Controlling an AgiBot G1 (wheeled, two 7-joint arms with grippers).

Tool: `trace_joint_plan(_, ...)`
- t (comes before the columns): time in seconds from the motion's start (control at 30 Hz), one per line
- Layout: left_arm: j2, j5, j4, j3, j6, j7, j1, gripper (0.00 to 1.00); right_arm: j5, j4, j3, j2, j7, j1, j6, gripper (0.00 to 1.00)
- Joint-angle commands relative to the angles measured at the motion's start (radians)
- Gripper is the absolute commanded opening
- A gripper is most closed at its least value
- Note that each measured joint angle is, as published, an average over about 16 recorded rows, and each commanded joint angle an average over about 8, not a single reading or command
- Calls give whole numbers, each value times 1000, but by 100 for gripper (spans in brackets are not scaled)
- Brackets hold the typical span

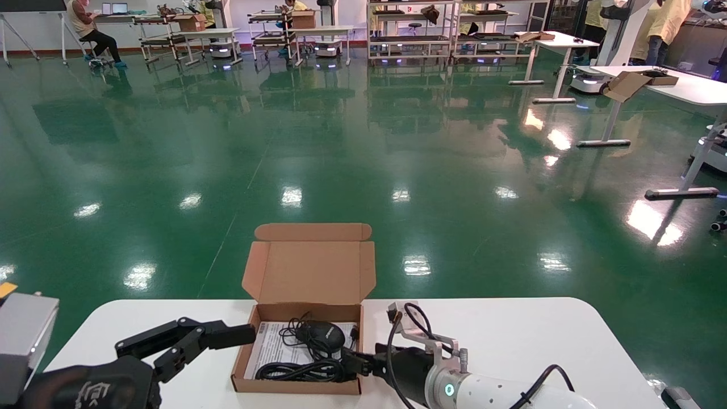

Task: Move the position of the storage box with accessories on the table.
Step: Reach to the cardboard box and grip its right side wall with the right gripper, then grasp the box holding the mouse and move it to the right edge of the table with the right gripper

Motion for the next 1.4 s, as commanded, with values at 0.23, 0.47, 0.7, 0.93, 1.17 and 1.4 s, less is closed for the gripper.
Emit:
trace_joint_plan(0.23,0,0,0,0,0,0,0,100,32,-11,-13,1,-19,-2,-7,0)
trace_joint_plan(0.47,0,0,0,0,0,0,0,100,57,-25,-22,2,-33,-7,-15,0)
trace_joint_plan(0.7,0,0,0,0,0,0,0,100,73,-40,-38,2,-42,-10,-24,0)
trace_joint_plan(0.93,0,0,0,0,0,0,0,100,81,-51,-56,2,-55,0,-38,0)
trace_joint_plan(1.17,0,0,0,0,0,0,0,100,87,-60,-68,3,-77,28,-62,0)
trace_joint_plan(1.4,0,0,0,0,0,0,0,100,103,-75,-60,4,-120,74,-81,0)
